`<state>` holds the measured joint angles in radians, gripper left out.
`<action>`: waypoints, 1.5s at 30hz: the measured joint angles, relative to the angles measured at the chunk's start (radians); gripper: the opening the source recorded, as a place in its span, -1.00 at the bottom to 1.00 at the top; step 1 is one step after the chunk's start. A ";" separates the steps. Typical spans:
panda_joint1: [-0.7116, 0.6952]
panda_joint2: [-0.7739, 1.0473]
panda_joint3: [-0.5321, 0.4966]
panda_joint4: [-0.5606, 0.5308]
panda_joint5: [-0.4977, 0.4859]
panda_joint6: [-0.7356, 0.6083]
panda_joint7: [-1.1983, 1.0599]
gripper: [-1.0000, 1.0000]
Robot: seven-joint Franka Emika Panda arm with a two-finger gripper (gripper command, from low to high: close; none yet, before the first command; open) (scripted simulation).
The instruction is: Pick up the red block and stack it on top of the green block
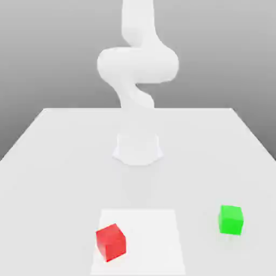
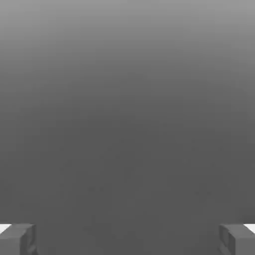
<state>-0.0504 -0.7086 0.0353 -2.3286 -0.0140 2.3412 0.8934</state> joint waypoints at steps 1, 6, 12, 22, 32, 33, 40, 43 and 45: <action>-0.021 0.039 0.014 -0.012 -0.007 0.018 0.041 0.00; -0.114 0.225 0.077 -0.070 -0.040 0.100 0.232 0.00; -0.197 0.444 0.121 -0.138 -0.084 0.198 0.463 0.00; -0.250 0.798 0.118 -0.253 -0.059 0.364 0.776 0.00; -0.208 1.035 0.061 -0.237 -0.109 0.549 0.856 -1.00; -0.208 1.035 0.061 -0.237 -0.109 0.550 0.856 -1.00; -0.230 0.911 0.093 -0.256 -0.060 0.447 0.821 -1.00; -0.197 0.830 0.149 -0.273 -0.030 0.384 0.786 -1.00; -0.131 0.800 0.211 -0.283 -0.019 0.365 0.762 -1.00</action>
<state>-0.1815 0.0914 0.2458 -2.6117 -0.0325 2.7063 1.6550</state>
